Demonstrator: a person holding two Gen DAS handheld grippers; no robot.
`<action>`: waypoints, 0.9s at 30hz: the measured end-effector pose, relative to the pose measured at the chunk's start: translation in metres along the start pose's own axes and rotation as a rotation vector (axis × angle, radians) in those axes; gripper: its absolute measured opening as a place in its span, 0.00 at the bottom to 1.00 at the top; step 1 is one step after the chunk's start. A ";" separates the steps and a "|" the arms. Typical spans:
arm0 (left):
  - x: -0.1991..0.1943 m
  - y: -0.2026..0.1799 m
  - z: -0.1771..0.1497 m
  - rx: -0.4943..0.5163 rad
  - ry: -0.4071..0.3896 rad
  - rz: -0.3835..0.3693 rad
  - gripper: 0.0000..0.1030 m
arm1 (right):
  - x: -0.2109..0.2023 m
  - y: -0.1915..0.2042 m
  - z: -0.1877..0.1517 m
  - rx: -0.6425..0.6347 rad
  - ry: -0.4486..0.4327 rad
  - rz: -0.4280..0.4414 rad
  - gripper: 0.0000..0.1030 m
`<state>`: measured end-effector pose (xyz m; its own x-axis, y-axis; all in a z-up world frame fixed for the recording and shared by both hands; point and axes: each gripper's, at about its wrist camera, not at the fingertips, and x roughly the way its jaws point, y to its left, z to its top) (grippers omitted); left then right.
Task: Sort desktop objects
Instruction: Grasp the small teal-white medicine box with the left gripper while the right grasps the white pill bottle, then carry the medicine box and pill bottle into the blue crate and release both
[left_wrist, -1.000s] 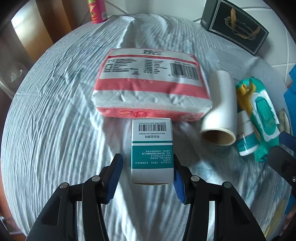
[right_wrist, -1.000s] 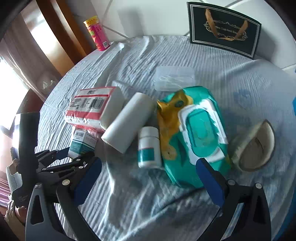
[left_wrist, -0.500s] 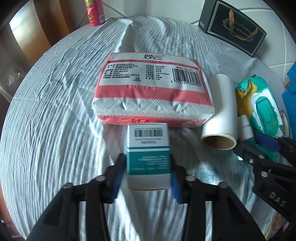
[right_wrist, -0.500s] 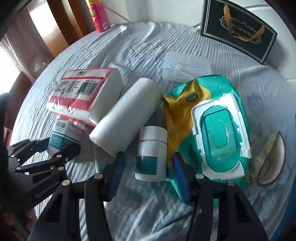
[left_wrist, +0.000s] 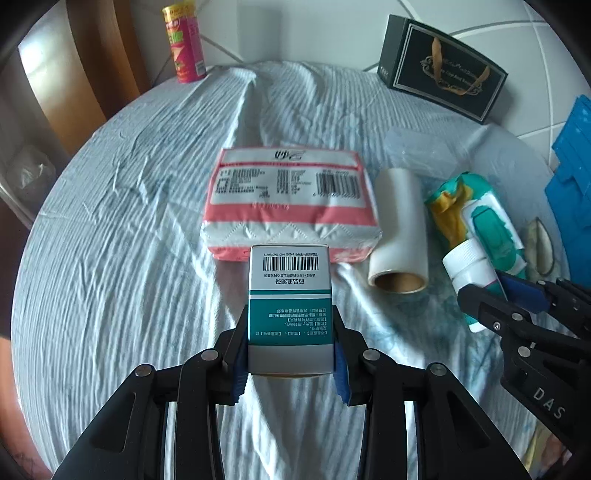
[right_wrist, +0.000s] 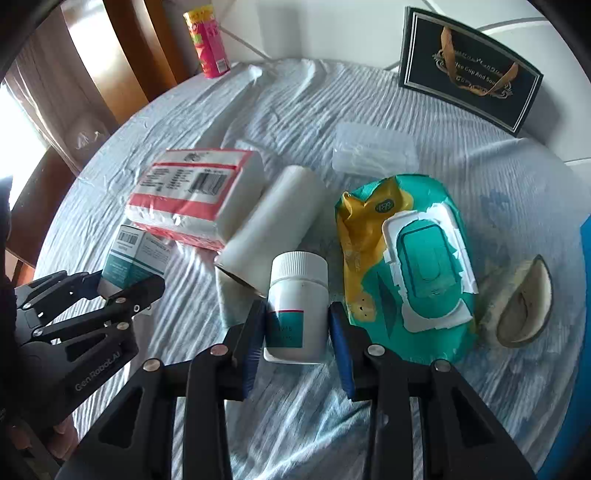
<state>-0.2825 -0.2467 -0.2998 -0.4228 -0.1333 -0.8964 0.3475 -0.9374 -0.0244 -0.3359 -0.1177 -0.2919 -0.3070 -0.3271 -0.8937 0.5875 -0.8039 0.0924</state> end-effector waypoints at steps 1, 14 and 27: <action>-0.006 -0.001 0.001 0.002 -0.011 -0.002 0.35 | -0.006 0.000 0.000 0.002 -0.012 0.000 0.33; -0.113 -0.027 0.003 0.040 -0.224 -0.008 0.35 | -0.116 0.003 -0.003 -0.008 -0.233 0.004 0.33; -0.224 -0.058 -0.003 0.064 -0.446 -0.035 0.35 | -0.243 -0.002 -0.022 -0.063 -0.481 -0.015 0.33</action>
